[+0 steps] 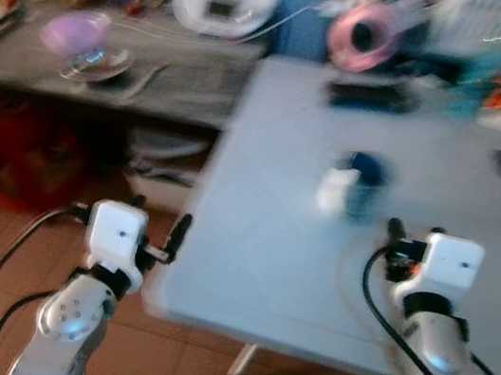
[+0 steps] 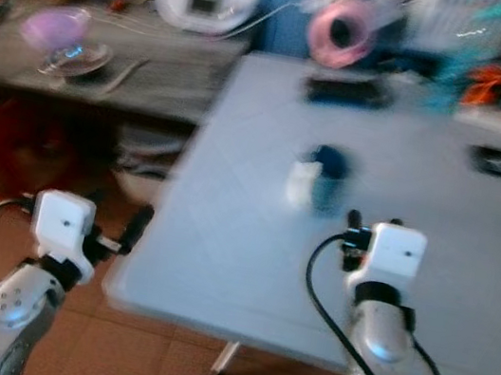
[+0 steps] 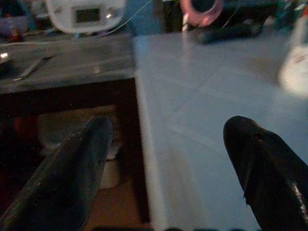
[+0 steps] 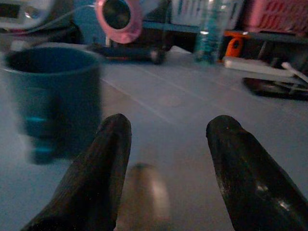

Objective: Setting the table

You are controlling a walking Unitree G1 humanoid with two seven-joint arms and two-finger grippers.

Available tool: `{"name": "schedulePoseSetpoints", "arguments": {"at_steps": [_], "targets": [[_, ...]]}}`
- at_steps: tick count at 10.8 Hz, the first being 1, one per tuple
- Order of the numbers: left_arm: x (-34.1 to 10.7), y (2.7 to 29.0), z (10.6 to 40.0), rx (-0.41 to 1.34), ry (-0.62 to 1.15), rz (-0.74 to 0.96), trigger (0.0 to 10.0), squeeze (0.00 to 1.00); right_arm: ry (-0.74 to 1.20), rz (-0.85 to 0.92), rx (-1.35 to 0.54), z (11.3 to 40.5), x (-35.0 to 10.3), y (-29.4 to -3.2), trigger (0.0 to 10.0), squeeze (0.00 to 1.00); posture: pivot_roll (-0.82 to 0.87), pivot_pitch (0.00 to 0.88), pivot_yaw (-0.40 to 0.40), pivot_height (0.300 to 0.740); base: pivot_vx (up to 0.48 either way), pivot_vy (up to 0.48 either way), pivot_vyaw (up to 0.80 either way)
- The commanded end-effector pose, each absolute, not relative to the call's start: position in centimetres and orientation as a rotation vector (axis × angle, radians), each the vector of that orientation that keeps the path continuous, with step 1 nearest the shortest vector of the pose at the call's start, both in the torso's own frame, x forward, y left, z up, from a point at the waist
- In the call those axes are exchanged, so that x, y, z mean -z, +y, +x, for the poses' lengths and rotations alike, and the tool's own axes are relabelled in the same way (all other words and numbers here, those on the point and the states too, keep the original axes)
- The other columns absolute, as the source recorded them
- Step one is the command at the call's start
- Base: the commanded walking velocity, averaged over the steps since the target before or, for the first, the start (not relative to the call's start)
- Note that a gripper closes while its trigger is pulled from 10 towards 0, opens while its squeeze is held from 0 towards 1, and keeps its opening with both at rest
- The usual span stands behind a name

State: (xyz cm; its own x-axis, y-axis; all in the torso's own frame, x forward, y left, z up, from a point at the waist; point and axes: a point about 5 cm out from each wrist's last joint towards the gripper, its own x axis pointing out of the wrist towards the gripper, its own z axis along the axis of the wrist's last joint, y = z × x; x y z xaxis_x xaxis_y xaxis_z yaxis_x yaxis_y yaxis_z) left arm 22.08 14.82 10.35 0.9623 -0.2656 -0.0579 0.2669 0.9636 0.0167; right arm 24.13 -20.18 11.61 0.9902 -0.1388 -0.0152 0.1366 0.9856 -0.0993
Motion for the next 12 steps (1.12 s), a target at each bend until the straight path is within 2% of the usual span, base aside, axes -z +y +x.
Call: {"name": "schedulePoseSetpoints", "arguments": {"at_steps": [1, 3, 8, 12], "targets": [[-10.2, 15.5, 21.9, 0.255, 0.072, 0.038, 10.0, 0.0, 0.04, -0.084, 0.111, 24.2, -11.4, -19.4, 10.0, 0.0, -0.04, 0.007, 0.06, 0.74, 0.0, 0.0, 0.0], [-10.3, 15.5, 22.0, 0.254, 0.071, 0.038, 10.0, 0.0, 0.147, -0.102, 0.117, 24.2, -9.6, -19.7, 10.0, 0.0, -0.03, 0.012, 0.06, 0.74, 0.0, 0.0, 0.0], [-10.3, 15.6, 21.9, 0.255, 0.074, 0.043, 10.0, 0.0, 0.21, -0.064, 0.106, 24.0, -8.8, -19.4, 10.0, 0.0, -0.02, 0.026, 0.065, 0.74, 0.0, 0.0, 0.0], [-10.4, 15.5, 21.8, 0.264, 0.072, 0.045, 10.0, 0.0, 0.19, -0.003, -0.109, 23.4, -9.2, -16.8, 10.0, 0.0, -0.03, 0.034, 0.064, 0.74, 0.0, 0.0, 0.0]]}}
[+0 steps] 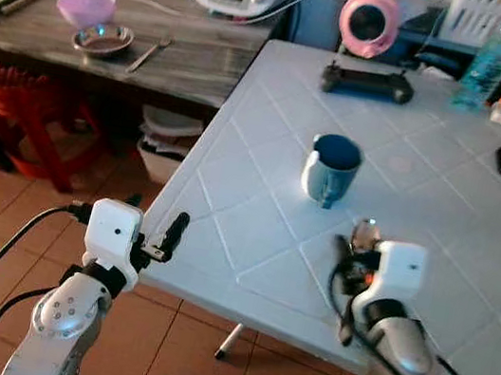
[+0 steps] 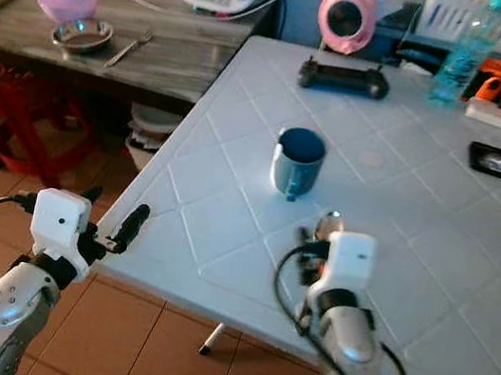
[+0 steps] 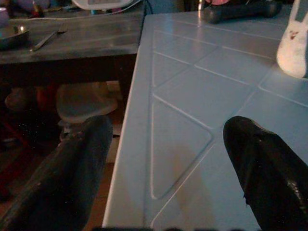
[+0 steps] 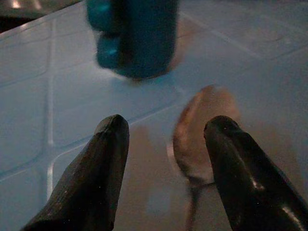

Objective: Setting the table

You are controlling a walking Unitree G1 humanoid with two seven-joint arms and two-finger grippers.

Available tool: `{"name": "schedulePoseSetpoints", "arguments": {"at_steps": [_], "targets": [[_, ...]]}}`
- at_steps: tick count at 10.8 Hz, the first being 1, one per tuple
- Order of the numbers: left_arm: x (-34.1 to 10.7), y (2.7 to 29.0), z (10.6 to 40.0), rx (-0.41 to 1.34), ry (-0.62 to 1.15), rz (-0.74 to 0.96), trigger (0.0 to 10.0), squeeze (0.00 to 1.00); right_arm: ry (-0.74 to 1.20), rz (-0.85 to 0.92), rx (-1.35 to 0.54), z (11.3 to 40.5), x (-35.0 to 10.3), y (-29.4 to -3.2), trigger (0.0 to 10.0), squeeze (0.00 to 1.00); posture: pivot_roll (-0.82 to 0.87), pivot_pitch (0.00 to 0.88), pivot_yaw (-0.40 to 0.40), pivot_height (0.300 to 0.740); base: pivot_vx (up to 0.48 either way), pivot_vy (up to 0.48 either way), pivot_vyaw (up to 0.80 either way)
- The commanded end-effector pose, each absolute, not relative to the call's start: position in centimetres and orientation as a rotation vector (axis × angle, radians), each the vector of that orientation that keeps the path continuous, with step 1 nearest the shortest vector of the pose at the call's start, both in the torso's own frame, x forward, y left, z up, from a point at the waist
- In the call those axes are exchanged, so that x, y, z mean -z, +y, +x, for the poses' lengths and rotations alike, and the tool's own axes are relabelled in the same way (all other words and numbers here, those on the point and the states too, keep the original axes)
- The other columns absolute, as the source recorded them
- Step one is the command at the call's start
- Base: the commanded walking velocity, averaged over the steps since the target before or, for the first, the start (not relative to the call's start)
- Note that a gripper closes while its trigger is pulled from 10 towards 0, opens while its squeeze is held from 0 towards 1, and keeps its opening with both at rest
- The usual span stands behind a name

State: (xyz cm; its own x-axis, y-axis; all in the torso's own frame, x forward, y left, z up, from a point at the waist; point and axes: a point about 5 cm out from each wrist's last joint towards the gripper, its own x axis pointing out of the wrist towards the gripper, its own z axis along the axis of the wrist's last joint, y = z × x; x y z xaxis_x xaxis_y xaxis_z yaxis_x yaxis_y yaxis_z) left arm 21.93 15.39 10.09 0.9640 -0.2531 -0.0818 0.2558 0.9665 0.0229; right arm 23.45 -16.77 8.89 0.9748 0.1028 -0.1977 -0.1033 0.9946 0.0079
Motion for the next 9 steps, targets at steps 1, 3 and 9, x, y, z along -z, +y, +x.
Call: {"name": "schedulePoseSetpoints", "arguments": {"at_steps": [1, 3, 9], "targets": [[-10.4, 15.5, 21.8, 0.265, 0.073, 0.044, 10.0, 0.0, 0.212, 0.003, -0.128, 23.2, -9.0, -16.7, 10.0, 0.0, -0.03, 0.036, 0.063, 0.74, 0.0, 0.0, 0.0], [-10.4, 15.6, 21.6, 0.276, 0.079, 0.045, 10.0, 0.0, 0.258, -0.005, -0.14, 22.2, -8.5, -16.9, 10.0, 0.0, -0.03, 0.043, 0.064, 0.74, 0.0, 0.0, 0.0], [-10.5, 15.6, 21.8, 0.302, 0.085, 0.046, 10.0, 0.0, 0.349, 0.004, -0.038, 21.7, -7.9, -18.3, 10.0, 0.0, -0.04, 0.056, 0.076, 0.74, 0.0, 0.0, 0.0]]}}
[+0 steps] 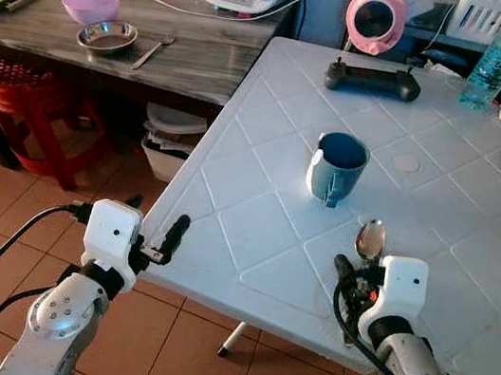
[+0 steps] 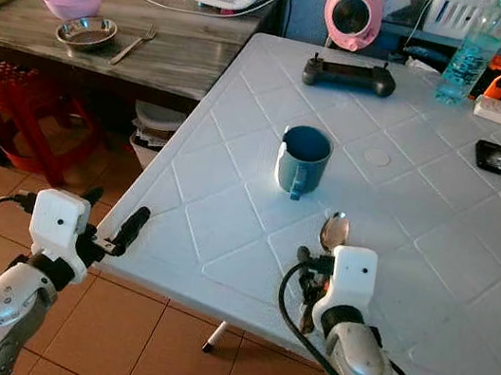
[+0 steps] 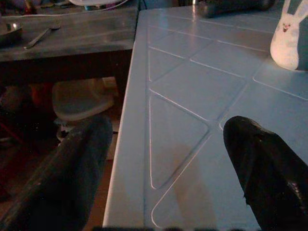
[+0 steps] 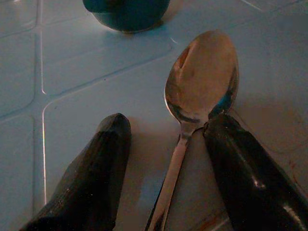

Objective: Setting the table

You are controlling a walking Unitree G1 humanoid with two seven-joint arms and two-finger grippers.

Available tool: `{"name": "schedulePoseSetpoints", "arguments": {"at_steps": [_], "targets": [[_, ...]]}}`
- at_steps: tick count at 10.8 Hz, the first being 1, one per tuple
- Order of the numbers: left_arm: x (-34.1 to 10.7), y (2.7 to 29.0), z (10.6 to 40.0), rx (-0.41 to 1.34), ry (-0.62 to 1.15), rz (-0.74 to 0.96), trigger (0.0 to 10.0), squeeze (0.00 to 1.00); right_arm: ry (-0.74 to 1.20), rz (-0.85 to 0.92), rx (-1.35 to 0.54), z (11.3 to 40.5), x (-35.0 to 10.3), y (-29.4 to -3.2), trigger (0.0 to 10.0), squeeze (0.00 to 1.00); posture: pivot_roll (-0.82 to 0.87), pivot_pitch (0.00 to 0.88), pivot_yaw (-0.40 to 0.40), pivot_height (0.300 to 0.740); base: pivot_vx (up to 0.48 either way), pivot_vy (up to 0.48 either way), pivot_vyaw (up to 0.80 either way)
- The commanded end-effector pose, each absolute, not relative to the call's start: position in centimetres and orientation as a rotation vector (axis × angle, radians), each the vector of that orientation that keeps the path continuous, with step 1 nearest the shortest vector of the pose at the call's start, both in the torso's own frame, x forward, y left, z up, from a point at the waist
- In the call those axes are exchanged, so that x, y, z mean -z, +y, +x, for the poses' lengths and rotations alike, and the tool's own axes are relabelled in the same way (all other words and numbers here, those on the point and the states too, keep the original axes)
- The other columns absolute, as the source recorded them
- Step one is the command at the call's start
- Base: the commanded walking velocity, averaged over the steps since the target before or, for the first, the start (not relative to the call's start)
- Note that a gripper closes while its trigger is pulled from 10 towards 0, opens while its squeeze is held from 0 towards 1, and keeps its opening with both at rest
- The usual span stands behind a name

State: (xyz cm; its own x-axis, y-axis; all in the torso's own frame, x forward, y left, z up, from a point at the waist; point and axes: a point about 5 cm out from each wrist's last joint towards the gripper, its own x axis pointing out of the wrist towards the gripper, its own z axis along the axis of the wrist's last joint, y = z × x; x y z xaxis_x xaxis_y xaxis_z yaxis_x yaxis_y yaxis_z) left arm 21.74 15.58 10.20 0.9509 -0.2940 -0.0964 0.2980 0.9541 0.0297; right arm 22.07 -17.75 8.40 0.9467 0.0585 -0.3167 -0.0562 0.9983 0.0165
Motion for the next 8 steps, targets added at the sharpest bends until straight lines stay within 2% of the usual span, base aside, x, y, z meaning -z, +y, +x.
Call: {"name": "schedulePoseSetpoints", "arguments": {"at_steps": [1, 2, 3, 5, 8], "targets": [[-10.5, 15.6, 21.8, 0.308, 0.088, 0.046, 10.0, 0.0, 0.422, 0.044, 0.002, 21.6, -7.0, -18.5, 10.0, 0.0, -0.03, 0.058, 0.076, 0.74, 0.0, 0.0, 0.0], [-10.5, 15.6, 21.7, 0.311, 0.091, 0.046, 10.0, 0.0, 0.476, 0.058, 0.005, 21.5, -6.4, -18.6, 9.3, 0.0, -0.03, 0.061, 0.078, 0.74, 0.0, 0.0, 0.0], [-10.4, 15.6, 21.6, 0.319, 0.096, 0.046, 10.0, 0.0, 0.559, 0.085, -0.007, 21.2, -5.4, -18.3, 0.0, 0.0, -0.03, 0.061, 0.077, 0.74, 0.0, 0.0, 0.0], [-10.4, 15.6, 21.6, 0.331, 0.102, 0.044, 10.0, 0.0, 0.696, 0.101, -0.007, 20.0, -3.9, -18.4, 0.0, 0.0, -0.02, 0.064, 0.077, 0.74, 0.0, 0.0, 0.0], [-10.4, 15.6, 21.5, 0.348, 0.111, 0.043, 10.0, 0.0, 0.769, 0.086, 0.001, 19.2, -3.4, -18.7, 0.0, 0.0, -0.03, 0.066, 0.076, 0.74, 0.0, 0.0, 0.0]]}}
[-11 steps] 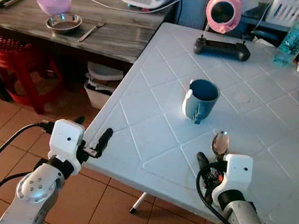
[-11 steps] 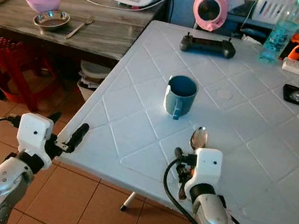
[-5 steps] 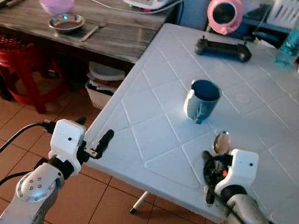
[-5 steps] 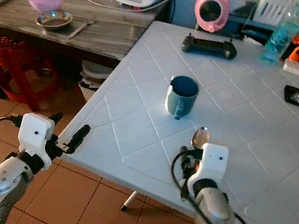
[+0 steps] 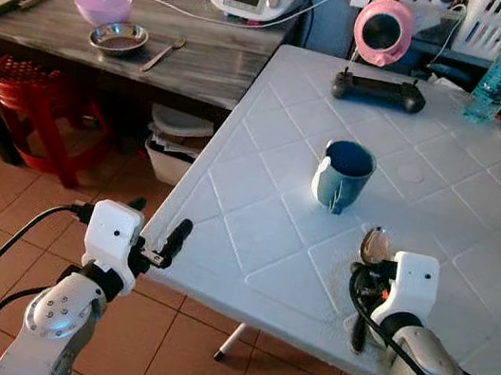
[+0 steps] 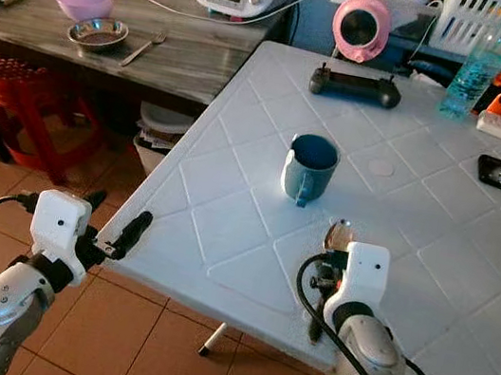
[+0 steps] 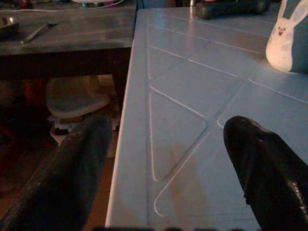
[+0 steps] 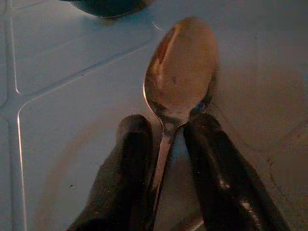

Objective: Setting the table

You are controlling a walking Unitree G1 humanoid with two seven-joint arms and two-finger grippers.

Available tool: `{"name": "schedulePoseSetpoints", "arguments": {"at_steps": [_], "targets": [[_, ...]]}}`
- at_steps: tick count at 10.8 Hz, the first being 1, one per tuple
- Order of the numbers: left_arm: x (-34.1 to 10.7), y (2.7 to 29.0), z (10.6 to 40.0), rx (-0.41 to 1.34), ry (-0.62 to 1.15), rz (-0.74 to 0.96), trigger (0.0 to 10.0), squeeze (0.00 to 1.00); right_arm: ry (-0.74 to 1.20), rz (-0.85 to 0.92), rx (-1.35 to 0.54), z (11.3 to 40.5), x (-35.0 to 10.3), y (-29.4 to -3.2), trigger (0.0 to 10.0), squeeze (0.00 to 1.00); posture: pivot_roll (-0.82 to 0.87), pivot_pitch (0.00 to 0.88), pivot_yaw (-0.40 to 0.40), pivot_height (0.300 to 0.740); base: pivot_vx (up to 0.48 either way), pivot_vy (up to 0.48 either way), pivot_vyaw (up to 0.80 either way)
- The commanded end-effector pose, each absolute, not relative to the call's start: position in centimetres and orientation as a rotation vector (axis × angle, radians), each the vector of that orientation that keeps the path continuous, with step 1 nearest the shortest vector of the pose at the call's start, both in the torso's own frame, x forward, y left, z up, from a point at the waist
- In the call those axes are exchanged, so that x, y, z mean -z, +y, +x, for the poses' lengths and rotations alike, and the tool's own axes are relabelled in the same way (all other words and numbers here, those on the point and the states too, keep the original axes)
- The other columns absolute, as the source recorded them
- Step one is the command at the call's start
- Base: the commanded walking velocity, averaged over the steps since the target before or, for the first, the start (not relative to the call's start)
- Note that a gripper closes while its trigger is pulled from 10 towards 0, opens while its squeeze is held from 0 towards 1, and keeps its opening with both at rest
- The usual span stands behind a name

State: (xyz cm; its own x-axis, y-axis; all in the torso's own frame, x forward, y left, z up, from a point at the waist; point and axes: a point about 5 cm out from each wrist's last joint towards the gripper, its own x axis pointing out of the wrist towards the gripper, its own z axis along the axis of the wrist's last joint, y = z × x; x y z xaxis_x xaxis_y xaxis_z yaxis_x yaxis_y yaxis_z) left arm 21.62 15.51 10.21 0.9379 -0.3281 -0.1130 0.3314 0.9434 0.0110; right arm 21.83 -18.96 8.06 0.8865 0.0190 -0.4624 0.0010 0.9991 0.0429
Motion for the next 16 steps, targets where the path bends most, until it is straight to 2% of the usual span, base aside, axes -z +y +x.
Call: {"name": "schedulePoseSetpoints", "arguments": {"at_steps": [1, 6, 8, 12, 16], "targets": [[-10.4, 15.5, 21.5, 0.35, 0.112, 0.042, 10.0, 0.0, 0.776, 0.087, 0.01, 19.0, -3.3, -18.9, 0.0, 0.0, -0.03, 0.067, 0.077, 0.74, 0.0, 0.0, 0.0], [-10.1, 15.5, 21.6, 0.324, 0.124, 0.049, 10.0, 0.0, 0.803, 0.094, -0.013, 19.1, -3.2, -18.7, 0.0, 0.0, -0.03, 0.06, 0.07, 0.74, 0.0, 0.0, 0.0], [-9.8, 15.4, 21.6, 0.313, 0.139, 0.058, 10.0, 0.0, 0.839, 0.125, -0.169, 18.8, -3.3, -17.3, 0.0, 0.0, -0.03, 0.053, 0.06, 0.74, 0.0, 0.0, 0.0], [-9.5, 15.2, 21.7, 0.302, 0.149, 0.053, 10.0, 0.0, 0.835, 0.142, -0.354, 19.5, -4.0, -15.9, 0.0, 0.0, -0.03, 0.051, 0.047, 0.74, 0.0, 0.467, 0.0], [-9.5, 15.1, 22.0, 0.289, 0.143, 0.047, 10.0, 0.0, 0.771, 0.139, -0.349, 21.5, -4.3, -15.3, 0.0, 0.0, -0.03, 0.045, 0.049, 0.74, 0.0, 0.48, 0.0]]}}
